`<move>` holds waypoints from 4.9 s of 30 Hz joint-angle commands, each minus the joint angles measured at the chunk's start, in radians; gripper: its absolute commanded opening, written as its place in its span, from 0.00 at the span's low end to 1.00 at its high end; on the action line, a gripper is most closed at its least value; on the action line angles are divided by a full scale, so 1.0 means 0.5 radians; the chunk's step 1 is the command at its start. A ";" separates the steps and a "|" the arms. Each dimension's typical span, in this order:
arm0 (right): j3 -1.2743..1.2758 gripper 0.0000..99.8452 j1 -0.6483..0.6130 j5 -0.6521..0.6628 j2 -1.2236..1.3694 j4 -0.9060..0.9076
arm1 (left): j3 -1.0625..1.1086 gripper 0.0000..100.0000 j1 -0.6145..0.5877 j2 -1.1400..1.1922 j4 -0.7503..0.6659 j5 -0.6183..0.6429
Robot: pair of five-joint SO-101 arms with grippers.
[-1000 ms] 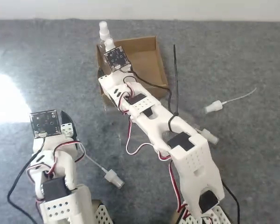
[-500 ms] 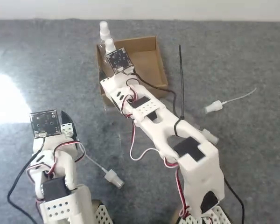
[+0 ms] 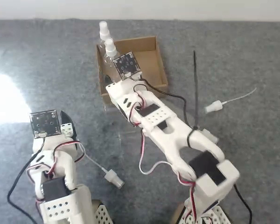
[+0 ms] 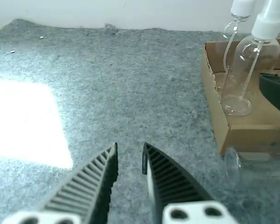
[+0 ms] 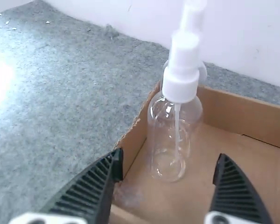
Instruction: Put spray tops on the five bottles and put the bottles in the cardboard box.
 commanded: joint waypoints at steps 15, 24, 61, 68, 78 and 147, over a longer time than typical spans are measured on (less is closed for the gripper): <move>0.377 0.26 0.054 -0.021 -1.208 0.913 | -0.078 0.08 -0.006 -0.031 -0.058 -0.018; 0.381 0.26 0.029 -0.264 -1.548 1.788 | -0.078 0.08 -0.006 -0.031 -0.058 -0.018; -0.282 0.27 -0.195 -1.685 -0.471 2.364 | -0.038 0.08 -0.006 -0.031 -0.101 -0.018; -0.411 0.27 -0.035 -1.771 -0.265 2.364 | -0.038 0.08 -0.006 -0.031 -0.101 -0.018; -0.448 0.27 -0.041 -1.768 -0.054 2.383 | -0.038 0.08 -0.006 -0.031 -0.101 -0.018; -0.500 0.07 -0.133 -1.347 0.173 2.702 | -0.035 0.08 -0.006 -0.031 -0.101 -0.018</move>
